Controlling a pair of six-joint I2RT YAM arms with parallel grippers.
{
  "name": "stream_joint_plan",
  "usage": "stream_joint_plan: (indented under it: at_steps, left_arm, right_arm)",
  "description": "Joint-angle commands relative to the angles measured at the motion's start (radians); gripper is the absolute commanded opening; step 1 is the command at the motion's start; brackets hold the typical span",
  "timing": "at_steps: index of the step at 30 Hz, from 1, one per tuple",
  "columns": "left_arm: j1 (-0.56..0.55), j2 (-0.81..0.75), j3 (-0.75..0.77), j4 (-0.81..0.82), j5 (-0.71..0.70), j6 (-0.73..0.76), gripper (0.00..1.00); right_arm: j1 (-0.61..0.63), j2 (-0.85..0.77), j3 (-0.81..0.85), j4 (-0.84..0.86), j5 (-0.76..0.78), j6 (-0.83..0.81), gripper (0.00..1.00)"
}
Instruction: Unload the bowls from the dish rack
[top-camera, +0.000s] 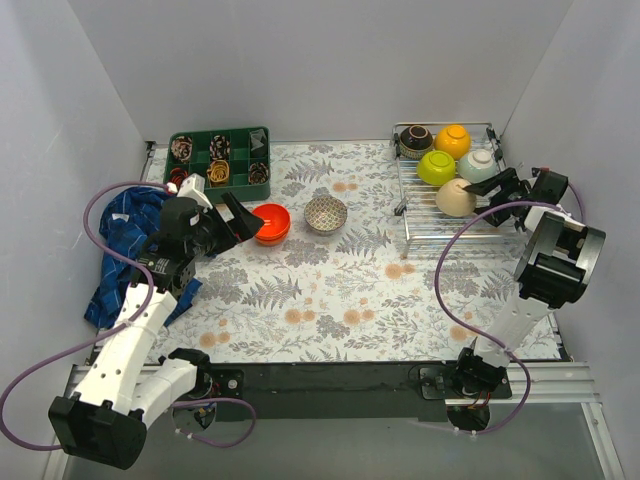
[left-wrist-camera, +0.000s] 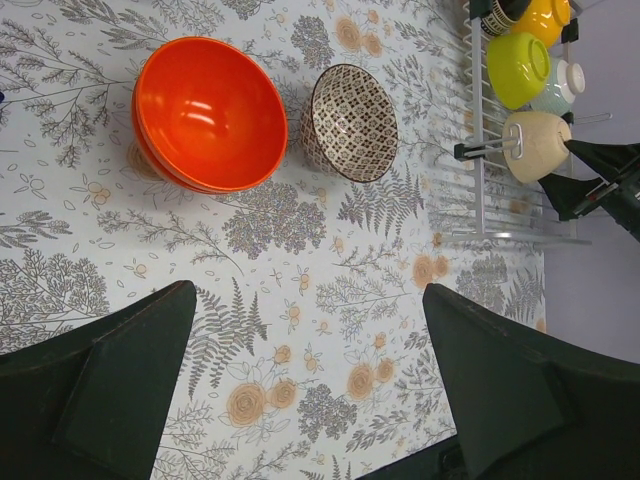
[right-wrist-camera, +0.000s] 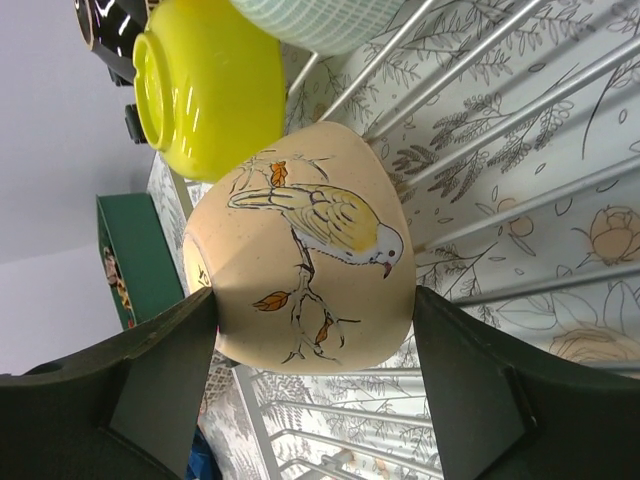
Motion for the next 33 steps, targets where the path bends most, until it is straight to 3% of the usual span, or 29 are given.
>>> stream_joint_plan:
  at_steps: [1, 6, 21, 33]
  left_arm:
    - [-0.005, -0.031, -0.001, -0.015, -0.008, 0.012, 0.98]
    - [-0.005, -0.032, -0.01, -0.014, -0.003, 0.017, 0.98]
    - [-0.008, -0.011, -0.027, 0.011, 0.02, 0.025, 0.98]
    - [-0.019, 0.0, -0.059, 0.02, 0.032, 0.009, 0.98]
  right_arm:
    - [0.005, -0.076, -0.001, -0.075, -0.036, -0.07, 0.2]
    - [0.009, -0.108, 0.0, -0.094, -0.044, -0.126, 0.08]
    - [0.049, -0.266, -0.023, -0.103, 0.007, -0.27, 0.01]
    - [0.178, -0.488, -0.055, -0.177, 0.223, -0.358, 0.01]
